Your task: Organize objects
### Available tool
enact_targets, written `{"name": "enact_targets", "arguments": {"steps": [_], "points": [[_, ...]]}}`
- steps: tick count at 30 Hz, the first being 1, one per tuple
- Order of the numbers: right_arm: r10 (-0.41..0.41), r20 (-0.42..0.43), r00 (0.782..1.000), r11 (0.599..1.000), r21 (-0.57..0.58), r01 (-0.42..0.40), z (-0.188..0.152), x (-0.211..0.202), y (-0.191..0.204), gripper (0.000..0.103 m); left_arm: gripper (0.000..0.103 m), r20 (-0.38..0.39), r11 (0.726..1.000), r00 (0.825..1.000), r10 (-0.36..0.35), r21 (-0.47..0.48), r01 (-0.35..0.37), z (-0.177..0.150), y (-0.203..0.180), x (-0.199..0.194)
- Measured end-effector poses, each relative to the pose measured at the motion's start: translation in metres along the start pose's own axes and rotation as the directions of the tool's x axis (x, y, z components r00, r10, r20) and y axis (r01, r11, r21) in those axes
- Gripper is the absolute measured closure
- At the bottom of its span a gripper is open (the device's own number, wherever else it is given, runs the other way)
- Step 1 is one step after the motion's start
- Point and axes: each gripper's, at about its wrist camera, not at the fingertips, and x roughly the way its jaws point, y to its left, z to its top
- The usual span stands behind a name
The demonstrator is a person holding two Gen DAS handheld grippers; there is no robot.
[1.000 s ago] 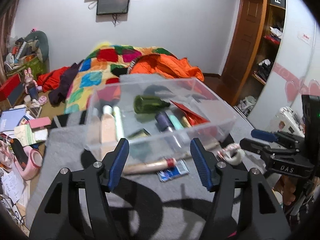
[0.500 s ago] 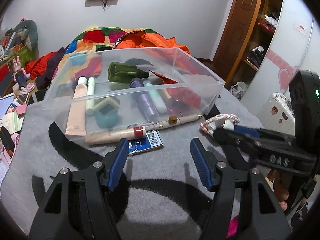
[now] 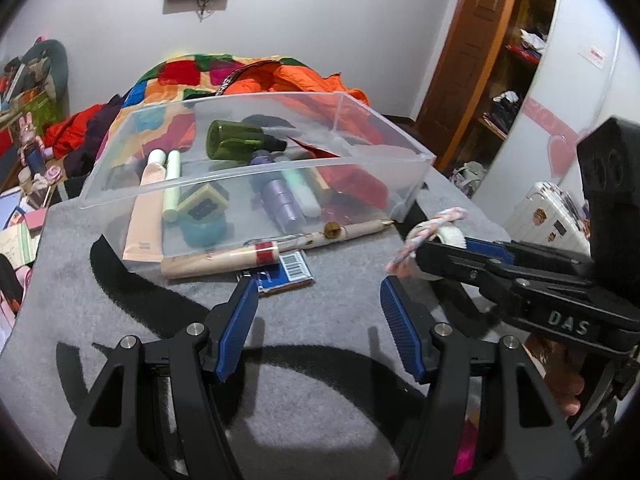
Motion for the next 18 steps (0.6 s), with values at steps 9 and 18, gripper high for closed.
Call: {"name": "enact_targets", "arguments": {"steps": [9,18], "points": [[0.111,-0.05,0.993,0.991,-0.074,-0.115,-0.001,-0.007,0.016,0.079,0.04,-0.012,0.996,0.999,-0.035,0.084,0.036,-0.015,-0.018,0.0],[0.11,-0.056,0.992,0.976,-0.183,-0.119,0.002,-0.016,0.045,0.089,0.051,-0.002,0.999,0.999,-0.041,0.036,0.041,-0.019,-0.006,0.005]]}}
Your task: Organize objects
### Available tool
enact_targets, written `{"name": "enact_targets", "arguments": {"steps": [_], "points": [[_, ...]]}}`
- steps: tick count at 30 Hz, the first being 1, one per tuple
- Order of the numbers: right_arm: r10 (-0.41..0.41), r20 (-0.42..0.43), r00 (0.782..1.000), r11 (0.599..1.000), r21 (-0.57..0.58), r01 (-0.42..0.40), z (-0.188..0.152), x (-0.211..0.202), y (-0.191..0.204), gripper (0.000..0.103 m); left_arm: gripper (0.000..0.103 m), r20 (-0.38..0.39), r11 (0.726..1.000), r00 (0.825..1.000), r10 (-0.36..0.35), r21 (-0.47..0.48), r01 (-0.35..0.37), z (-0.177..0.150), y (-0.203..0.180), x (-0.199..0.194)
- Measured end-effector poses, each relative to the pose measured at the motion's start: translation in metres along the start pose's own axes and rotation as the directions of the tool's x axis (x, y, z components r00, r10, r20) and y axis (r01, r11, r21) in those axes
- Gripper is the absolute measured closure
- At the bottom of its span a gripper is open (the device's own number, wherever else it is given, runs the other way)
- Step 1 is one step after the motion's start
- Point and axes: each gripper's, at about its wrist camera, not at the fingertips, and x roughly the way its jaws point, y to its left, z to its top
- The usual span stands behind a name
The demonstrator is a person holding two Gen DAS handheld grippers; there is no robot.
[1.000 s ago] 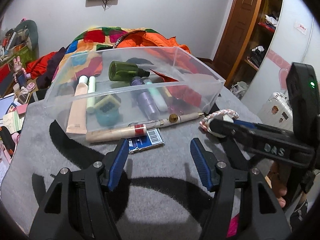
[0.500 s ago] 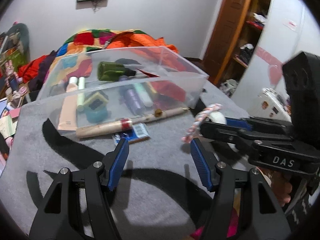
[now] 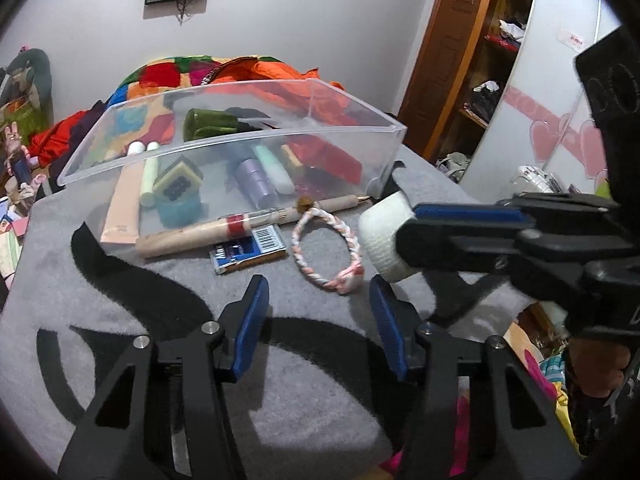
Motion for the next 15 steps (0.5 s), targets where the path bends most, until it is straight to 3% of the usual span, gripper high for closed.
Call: {"name": "enact_targets", "arguments": {"steps": [5,10,12,14,15], "points": [[-0.03,0.027,0.999,0.999,0.031,0.029,-0.002,-0.009,-0.008,0.089,0.051,-0.018,1.0,1.0,-0.02,-0.023,0.02,0.002,0.004,0.002],[-0.134,0.013,0.991,0.99,0.052,0.134,-0.01,-0.006,-0.026,0.088,0.051,-0.047,1.0,0.999,-0.016,0.006,0.016,0.002,-0.006,0.01],[-0.129,-0.006,0.992,0.99,0.064,0.129,-0.013,-0.003,-0.031,0.083,0.051,-0.062,1.0,0.998,-0.007,0.01,0.008,0.001,-0.007,0.014],[-0.126,-0.019,0.992,0.989,0.079,0.127,-0.017,0.0,-0.037,0.064,0.051,-0.076,1.0,0.997,0.003,0.009,-0.002,0.002,-0.008,0.019],[-0.141,-0.013,0.99,0.987,0.081,0.142,-0.02,0.001,-0.038,0.06,0.051,-0.081,1.0,0.997,0.009,0.005,-0.009,0.003,-0.008,0.021]]}}
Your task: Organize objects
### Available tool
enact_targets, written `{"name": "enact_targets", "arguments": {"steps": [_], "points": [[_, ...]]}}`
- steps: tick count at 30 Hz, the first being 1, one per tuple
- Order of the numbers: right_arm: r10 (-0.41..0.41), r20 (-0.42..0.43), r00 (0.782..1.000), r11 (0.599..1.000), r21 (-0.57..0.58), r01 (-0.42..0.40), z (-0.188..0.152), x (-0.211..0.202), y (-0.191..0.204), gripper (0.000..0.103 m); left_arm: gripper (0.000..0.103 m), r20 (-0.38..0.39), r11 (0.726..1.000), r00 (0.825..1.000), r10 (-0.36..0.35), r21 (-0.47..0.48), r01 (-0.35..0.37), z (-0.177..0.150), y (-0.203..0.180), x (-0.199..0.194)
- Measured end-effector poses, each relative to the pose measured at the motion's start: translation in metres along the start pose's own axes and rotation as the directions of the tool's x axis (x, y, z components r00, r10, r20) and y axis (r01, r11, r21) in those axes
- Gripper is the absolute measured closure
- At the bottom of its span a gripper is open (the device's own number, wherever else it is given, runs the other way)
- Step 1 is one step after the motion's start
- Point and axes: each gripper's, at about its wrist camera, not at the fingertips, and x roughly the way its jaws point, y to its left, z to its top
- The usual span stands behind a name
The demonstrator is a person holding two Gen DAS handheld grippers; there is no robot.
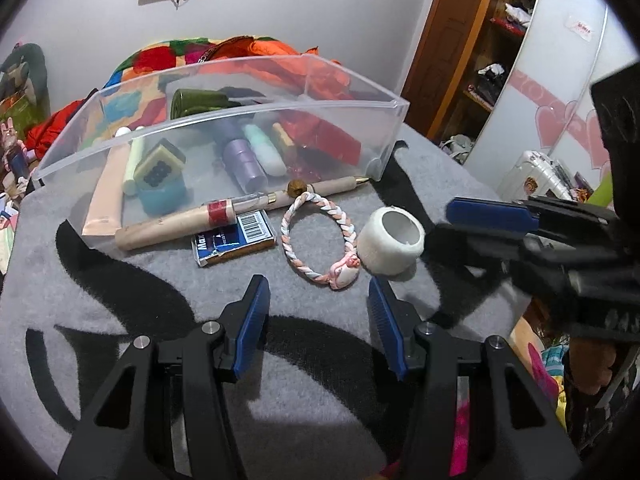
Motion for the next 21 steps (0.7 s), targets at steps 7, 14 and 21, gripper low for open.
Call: {"name": "enact_targets", "arguments": {"steps": [7,14,21], "points": [[-0.006,-0.011,1.0,1.0,-0.009,0.006,0.0,0.013,-0.003,0.055,0.051,-0.015,0.999,0.999,0.039,0.022,-0.038,0.007,-0.007,0.012],[0.026,-0.033,0.999,0.999,0.032,-0.025,0.0,0.024,-0.012,0.055,0.071,-0.008,0.996,0.996,0.084,0.036,-0.084,0.013,-0.01,0.022],[0.026,-0.036,0.999,0.999,0.036,-0.025,-0.003,0.02,-0.014,0.055,0.088,0.011,0.998,0.998,0.058,-0.022,-0.058,0.006,0.003,0.011]]}}
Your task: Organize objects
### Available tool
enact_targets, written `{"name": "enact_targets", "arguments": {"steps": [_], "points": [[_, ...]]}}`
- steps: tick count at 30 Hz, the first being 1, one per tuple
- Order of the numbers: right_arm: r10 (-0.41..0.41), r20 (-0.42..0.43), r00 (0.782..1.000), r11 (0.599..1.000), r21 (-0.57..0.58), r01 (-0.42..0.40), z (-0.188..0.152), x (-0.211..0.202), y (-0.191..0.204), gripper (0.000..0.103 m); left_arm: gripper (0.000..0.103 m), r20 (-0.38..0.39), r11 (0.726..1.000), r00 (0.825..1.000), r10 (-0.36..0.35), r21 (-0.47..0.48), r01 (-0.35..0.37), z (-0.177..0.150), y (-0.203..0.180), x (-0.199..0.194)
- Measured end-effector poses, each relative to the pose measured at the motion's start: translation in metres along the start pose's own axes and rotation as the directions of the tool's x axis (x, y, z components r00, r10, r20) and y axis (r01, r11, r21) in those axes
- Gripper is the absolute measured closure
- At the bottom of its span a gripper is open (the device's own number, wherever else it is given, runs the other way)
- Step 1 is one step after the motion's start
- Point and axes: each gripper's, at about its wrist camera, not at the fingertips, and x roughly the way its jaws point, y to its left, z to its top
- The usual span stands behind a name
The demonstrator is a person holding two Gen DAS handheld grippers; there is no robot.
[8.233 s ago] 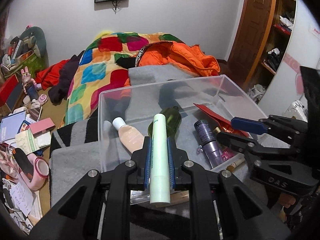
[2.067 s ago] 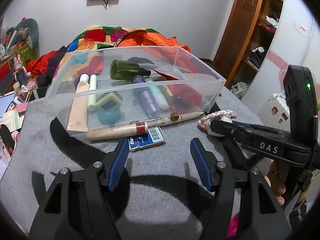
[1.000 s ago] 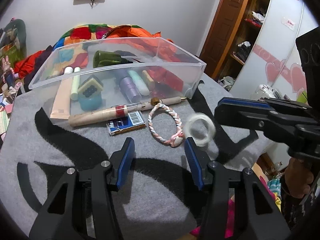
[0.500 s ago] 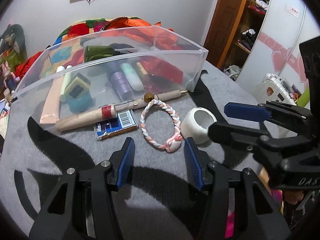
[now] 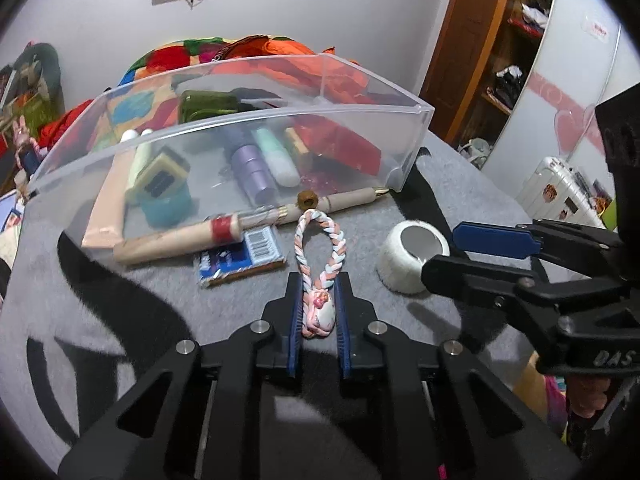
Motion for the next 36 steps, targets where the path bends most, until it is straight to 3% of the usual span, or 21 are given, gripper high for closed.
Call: {"name": "enact_targets", "arguments": {"steps": [6,7,8,9,23,36], "points": [[-0.047,-0.015,0.999,0.998,-0.052,0.047,0.002,0.019,0.015,0.055,0.089,0.035,1.0,0.999,0.006,-0.023,-0.005,-0.008,0.007,-0.023],[-0.062,-0.019,0.998,0.997,-0.052,0.061,0.003,0.023,0.017,0.057,0.089,0.045,1.0,0.999,0.007,-0.026,-0.006,-0.008,0.008,-0.028],[-0.061,-0.021,0.998,0.997,-0.048,0.06,0.003,0.024,0.017,0.067,0.089,0.052,1.0,0.999,0.008,-0.03,-0.007,-0.008,0.009,-0.032],[-0.059,-0.021,0.998,0.997,-0.04,0.058,0.004,0.025,0.017,0.066,0.089,0.061,0.999,0.998,0.008,-0.034,-0.006,-0.008,0.01,-0.036],[-0.029,0.127,0.992,0.999,-0.04,0.034,0.03,-0.021,0.035,0.067,0.089,0.203,0.998,0.979,0.024,-0.055,-0.013,0.016,0.019,-0.084],[-0.035,0.223,0.974,0.998,-0.05,0.047,0.072,-0.036,0.043,0.066,0.089,0.287,0.996,0.955,0.07,-0.069,-0.052,0.052,0.04,-0.1]]}}
